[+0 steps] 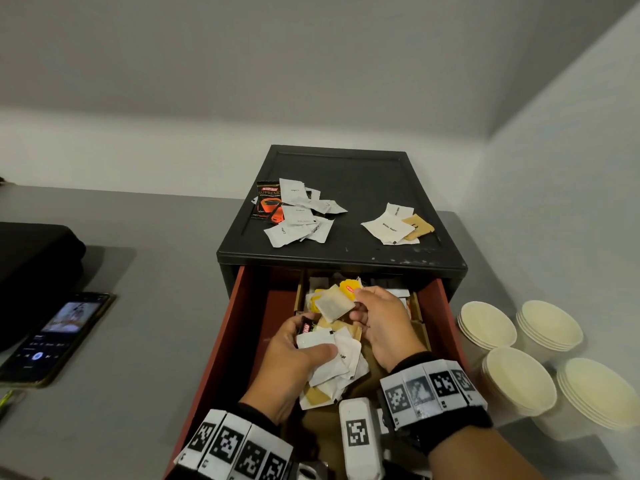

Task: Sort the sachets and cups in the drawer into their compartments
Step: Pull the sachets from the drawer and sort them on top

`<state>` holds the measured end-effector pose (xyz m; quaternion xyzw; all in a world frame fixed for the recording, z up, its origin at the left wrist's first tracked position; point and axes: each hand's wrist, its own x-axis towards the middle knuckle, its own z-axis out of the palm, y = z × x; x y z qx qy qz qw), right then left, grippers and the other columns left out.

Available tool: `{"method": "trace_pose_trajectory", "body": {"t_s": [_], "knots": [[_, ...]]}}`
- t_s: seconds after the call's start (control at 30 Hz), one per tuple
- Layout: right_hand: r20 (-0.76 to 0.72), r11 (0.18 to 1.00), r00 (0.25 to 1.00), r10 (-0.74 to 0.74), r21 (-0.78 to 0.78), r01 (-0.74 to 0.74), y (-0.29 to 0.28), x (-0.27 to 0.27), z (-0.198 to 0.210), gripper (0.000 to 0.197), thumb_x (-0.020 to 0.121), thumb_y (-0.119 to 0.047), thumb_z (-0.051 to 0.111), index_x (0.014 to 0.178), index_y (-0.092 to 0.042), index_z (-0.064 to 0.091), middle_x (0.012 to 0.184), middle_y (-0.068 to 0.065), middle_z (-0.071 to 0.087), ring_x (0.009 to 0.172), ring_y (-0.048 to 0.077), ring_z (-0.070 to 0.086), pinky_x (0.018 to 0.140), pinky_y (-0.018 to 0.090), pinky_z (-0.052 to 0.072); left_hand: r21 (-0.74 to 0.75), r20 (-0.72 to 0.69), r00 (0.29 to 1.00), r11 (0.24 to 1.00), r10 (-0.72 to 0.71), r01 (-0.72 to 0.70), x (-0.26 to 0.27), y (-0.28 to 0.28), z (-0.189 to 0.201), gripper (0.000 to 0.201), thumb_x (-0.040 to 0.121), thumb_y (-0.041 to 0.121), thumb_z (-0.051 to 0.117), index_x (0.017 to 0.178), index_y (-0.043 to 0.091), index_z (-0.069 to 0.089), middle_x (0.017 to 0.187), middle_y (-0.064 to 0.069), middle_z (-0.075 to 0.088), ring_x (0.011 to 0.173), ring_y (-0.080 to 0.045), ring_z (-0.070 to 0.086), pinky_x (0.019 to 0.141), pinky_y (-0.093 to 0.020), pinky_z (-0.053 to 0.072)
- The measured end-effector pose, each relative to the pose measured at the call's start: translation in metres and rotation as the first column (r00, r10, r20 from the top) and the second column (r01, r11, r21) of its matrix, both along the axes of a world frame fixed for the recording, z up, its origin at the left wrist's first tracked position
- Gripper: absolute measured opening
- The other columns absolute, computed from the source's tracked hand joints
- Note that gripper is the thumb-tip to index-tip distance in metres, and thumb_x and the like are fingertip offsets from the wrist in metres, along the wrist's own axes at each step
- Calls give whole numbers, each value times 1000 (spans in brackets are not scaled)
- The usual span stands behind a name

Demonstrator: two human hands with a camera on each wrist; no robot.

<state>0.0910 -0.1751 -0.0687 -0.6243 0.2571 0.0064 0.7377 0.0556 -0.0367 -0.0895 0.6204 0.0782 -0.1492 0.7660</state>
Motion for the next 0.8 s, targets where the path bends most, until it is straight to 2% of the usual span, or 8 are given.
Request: {"method": "trace_pose_trajectory", "body": {"t_s": [0.2,0.33,0.43,0.47,0.6,0.7,0.73,0.8], "knots": [[-57,998,998,-18,54,21,-2,16,6,7,94,-11,53,88,-10,56,75,7,61,63,11,59,55,17,48,15,-29,998,998,57,-57,1,1,-3,39,76,-14,65,101,15,58,101,-18,68,95,-38,65,83,-48,55],[-43,994,994,97,61,-94,3,24,7,14,97,-4,46,96,-5,60,97,11,66,78,13,64,65,18,50,22,-17,994,994,110,-110,2,2,-4,39,77,-12,65,97,20,57,101,-16,68,95,-38,65,86,-52,53],[-70,990,988,137,23,-136,3,20,7,24,97,2,41,109,-2,61,117,16,63,102,22,63,67,18,49,16,-18,990,990,143,-143,2,4,-3,37,78,-11,65,99,19,58,98,-14,67,92,-36,66,84,-52,54],[-74,990,988,138,-9,-139,2,17,6,25,97,2,41,110,-2,61,118,16,62,106,22,62,68,17,48,14,-19,989,989,148,-148,3,4,-3,36,79,-10,65,100,19,58,98,-13,67,92,-36,66,84,-51,54],[-103,966,978,182,-168,-198,-1,2,6,22,95,-7,47,87,-19,63,108,6,64,87,13,57,68,22,45,12,-7,988,988,152,-152,4,3,-4,37,79,-7,66,97,24,57,102,-13,66,93,-35,65,83,-51,55],[-151,906,937,313,-249,-343,1,-12,6,11,91,-20,57,98,-23,64,111,2,63,100,17,57,83,33,49,-2,-1,990,990,144,-144,4,3,-3,37,78,-6,67,99,23,58,102,-13,67,93,-35,66,82,-51,55],[-164,878,913,374,-255,-405,3,-17,5,16,88,-24,61,104,-25,62,113,0,62,104,19,57,85,36,50,-19,-3,990,990,141,-141,4,2,-3,36,78,-6,68,101,20,58,102,-14,67,93,-36,66,82,-51,55],[-178,822,859,479,-251,-511,6,-25,6,34,83,-30,68,114,-32,56,114,-6,60,104,16,58,76,32,50,-56,-3,991,990,133,-133,3,2,-2,36,78,-3,70,107,14,58,102,-16,69,93,-36,67,82,-49,55]]}}
